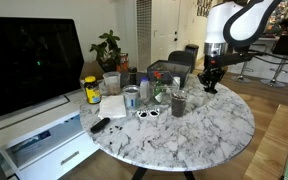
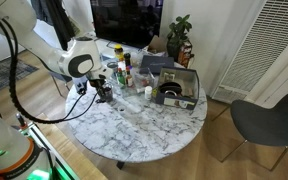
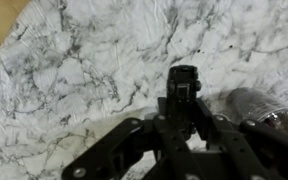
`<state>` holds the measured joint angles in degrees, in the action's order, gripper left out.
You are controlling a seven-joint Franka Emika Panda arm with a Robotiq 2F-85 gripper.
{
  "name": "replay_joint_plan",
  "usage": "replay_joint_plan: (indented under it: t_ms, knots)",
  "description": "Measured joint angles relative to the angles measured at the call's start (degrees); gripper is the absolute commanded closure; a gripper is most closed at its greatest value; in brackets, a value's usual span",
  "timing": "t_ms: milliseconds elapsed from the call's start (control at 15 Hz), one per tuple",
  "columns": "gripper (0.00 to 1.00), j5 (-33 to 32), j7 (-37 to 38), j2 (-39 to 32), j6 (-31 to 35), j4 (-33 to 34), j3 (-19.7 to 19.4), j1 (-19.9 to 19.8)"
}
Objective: Move the toy car to the right
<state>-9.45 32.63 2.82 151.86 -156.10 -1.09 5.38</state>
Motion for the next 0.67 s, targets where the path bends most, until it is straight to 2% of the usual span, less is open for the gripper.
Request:
replay_joint_plan:
  t_ms: [133,200,467,667]
  knots:
    - [0.71,0.3,-0.3,0.7,0.0,-0.3,0.0,-0.3]
    - [0.93,0.4,-0.3,0.7,0.0,-0.3,0.1,-0.3]
    - [0.93,-3.1,4.4,0.0,0.0,1.4,0.7,-2.5]
    - [0.93,-2.4,5.1,-2.9,-0.1,6.5,-1.5,-6.5]
